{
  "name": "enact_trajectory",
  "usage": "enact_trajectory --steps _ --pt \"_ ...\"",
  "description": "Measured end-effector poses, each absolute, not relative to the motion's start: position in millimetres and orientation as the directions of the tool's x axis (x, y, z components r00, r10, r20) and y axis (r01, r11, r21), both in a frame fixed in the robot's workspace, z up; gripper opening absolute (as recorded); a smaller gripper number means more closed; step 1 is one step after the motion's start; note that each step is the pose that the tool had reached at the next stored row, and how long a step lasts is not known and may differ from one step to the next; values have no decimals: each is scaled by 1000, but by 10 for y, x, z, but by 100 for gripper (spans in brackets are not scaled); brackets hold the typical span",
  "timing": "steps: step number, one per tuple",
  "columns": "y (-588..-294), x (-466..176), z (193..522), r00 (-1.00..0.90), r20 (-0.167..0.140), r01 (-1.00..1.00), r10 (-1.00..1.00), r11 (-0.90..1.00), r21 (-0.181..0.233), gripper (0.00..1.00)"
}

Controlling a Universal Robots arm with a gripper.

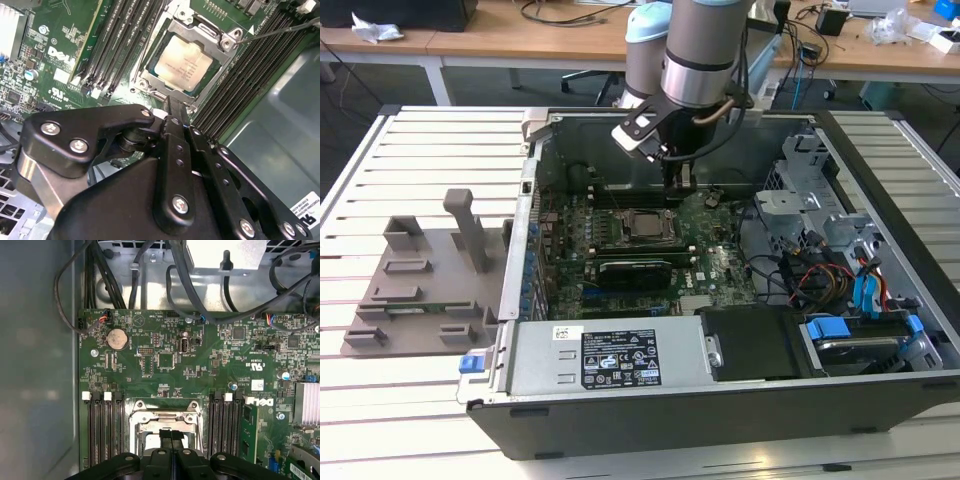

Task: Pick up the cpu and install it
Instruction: 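Close the cpu cover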

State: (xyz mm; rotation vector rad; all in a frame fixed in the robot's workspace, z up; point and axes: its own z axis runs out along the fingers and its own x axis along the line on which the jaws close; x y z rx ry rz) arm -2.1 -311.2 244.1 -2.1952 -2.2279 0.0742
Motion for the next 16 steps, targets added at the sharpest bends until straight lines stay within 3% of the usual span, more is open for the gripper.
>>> enact_trajectory --steps 16 --pt "-3112 -114 2332 -15 -24 999 1000 14 -43 11"
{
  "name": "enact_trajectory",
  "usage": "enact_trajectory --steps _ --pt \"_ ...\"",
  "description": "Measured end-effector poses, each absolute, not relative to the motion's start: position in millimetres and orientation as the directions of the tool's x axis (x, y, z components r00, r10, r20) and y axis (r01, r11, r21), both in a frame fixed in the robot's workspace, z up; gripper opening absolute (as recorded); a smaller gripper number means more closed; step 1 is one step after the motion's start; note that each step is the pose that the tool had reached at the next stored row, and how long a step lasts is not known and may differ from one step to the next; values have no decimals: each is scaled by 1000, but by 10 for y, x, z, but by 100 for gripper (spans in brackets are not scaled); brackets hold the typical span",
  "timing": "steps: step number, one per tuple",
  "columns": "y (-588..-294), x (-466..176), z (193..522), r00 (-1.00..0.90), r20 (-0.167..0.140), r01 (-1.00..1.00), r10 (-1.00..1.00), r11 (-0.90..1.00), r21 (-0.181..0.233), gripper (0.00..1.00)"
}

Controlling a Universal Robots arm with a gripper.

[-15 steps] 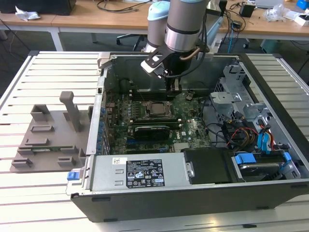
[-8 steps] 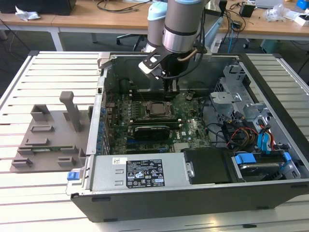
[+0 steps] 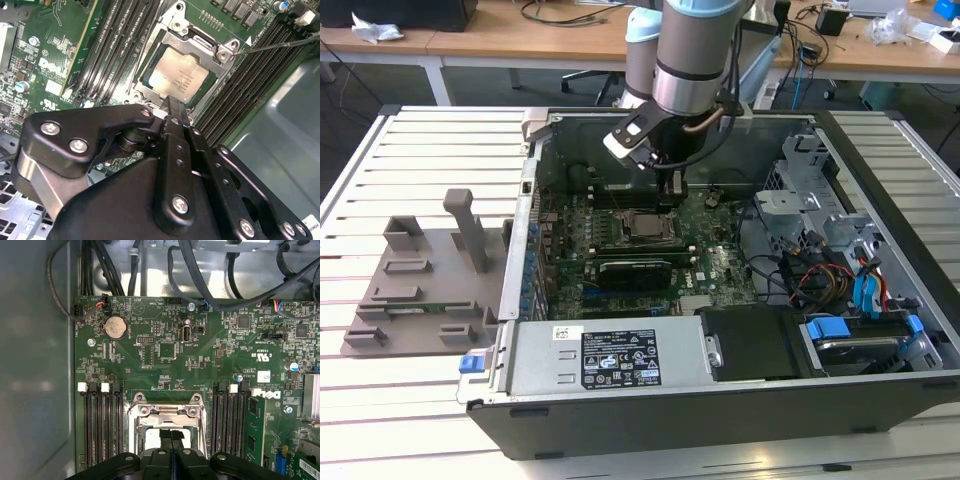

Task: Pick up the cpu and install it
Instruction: 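Close the cpu cover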

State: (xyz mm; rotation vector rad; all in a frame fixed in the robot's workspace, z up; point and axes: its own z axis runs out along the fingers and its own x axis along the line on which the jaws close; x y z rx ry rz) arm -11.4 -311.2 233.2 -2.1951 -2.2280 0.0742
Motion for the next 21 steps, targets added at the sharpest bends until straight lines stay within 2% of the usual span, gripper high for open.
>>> enact_trajectory --steps 21 --pt "-3112 -500 2077 -15 -24 999 1000 14 -43 11"
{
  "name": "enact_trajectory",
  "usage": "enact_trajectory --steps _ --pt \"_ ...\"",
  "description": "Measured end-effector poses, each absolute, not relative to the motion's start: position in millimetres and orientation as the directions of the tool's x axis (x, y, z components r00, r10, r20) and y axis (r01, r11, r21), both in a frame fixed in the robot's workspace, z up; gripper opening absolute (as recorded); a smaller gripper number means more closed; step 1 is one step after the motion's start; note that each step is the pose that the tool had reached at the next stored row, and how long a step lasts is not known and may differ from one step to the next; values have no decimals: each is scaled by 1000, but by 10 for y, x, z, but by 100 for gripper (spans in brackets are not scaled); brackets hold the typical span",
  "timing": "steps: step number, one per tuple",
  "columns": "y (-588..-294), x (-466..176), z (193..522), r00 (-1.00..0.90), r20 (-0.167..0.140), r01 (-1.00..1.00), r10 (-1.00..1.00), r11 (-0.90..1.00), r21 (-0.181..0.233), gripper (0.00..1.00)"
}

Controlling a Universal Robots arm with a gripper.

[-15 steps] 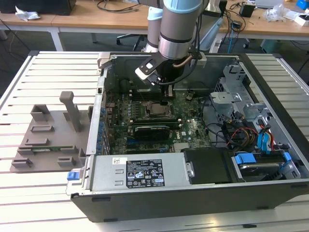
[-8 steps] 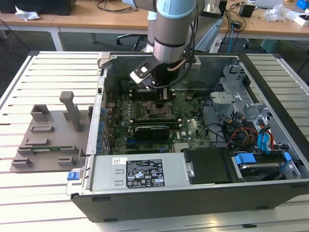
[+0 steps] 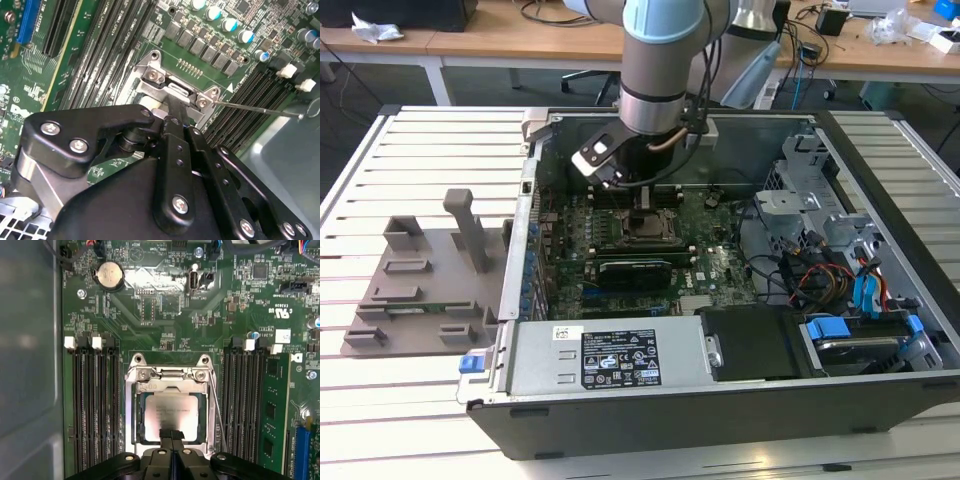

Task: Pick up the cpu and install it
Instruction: 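Close the cpu cover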

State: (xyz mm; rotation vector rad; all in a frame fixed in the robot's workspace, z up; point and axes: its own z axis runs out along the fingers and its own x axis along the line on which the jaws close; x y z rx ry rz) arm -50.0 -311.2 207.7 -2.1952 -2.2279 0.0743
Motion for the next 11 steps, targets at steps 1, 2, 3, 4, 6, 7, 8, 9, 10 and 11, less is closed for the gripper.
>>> enact_trajectory --steps 1,2,3,4,6,7,8,9,10,11 --pt "-3112 -508 2072 -15 -24 999 1000 14 -43 11" --pt "-3111 -512 2066 -15 -24 999 1000 14 -43 11" --pt "-3112 -516 2056 -15 -24 999 1000 14 -43 11" --pt "-3112 -518 2052 -15 -24 999 1000 14 -43 11" --pt "-3113 -521 2037 -16 -25 999 1000 14 -43 11" --pt "-3113 -521 2036 -15 -25 999 1000 14 -43 11" --pt "-3112 -517 2035 -15 -24 999 1000 14 -43 11" --pt "-3112 -501 2035 -15 -24 999 1000 14 -43 11" --pt "-3113 -458 2035 -15 -24 999 1000 14 -43 11" --pt "-3112 -420 2036 -15 -24 999 1000 14 -43 11"
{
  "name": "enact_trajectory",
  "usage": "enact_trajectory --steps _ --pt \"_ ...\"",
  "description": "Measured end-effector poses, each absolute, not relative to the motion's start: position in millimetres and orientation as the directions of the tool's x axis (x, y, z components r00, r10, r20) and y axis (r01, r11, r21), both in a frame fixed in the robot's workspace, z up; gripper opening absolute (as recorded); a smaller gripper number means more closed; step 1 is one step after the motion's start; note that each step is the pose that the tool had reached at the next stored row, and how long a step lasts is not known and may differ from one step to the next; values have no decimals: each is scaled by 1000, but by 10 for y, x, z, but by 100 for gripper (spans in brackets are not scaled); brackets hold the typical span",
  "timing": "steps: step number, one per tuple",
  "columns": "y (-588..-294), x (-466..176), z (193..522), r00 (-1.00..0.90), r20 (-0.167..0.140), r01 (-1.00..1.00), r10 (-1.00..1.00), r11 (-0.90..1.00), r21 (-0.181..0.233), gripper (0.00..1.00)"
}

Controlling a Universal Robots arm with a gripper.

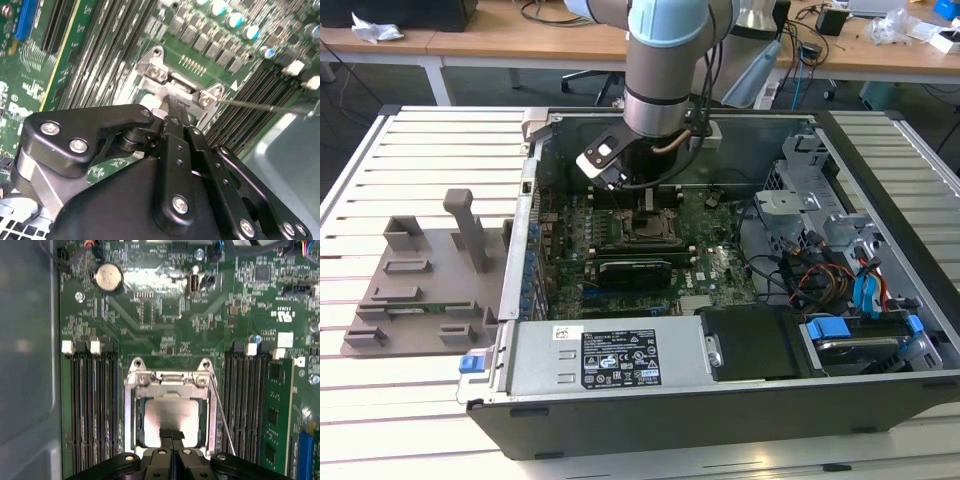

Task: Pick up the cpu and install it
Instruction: 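Close the cpu cover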

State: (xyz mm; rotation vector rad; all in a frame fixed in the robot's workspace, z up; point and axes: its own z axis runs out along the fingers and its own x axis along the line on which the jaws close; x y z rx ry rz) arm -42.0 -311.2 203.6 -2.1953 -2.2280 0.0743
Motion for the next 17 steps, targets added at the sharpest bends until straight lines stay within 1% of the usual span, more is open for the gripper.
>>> enact_trajectory --steps 17 --pt "-3112 -372 2282 -15 -24 999 1000 14 -43 11"
